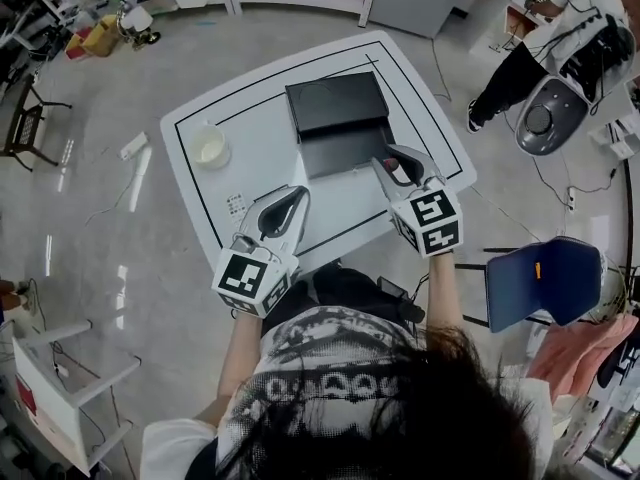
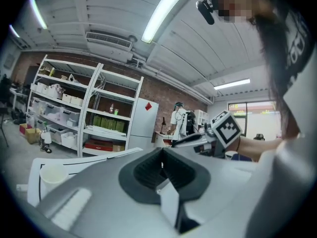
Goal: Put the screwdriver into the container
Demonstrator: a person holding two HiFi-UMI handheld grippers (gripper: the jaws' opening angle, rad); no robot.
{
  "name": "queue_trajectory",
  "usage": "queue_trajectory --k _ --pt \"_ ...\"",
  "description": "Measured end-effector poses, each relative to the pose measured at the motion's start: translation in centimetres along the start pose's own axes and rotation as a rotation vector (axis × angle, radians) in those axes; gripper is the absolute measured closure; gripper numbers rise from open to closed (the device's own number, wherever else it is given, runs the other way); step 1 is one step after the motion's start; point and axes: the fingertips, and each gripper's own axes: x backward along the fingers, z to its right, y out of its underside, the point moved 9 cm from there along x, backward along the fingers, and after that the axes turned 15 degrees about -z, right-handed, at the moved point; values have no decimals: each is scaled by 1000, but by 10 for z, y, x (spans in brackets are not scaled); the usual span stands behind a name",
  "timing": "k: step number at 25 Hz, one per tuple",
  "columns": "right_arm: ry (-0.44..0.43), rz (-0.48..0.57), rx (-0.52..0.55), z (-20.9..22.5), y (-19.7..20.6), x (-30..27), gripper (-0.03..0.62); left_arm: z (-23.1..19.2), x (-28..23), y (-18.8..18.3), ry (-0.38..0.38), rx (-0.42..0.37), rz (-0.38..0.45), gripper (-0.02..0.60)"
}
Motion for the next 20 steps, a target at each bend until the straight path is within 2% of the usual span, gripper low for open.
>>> queue_trajectory --k 6,12,14,20 --pt "17 -26 189 32 -14 -36 493 -1 -21 -7 -81 16 -6 581" --pt "47 -159 442 36 -15 -89 493 -14 -28 -9 -152 27 -19 581" --pt "6 -186 465 32 -14 -107 493 -20 -25 -8 -182 36 -21 581" --pt "-136 -233 434 19 -7 -154 493 -33 -21 -7 -242 63 -20 581"
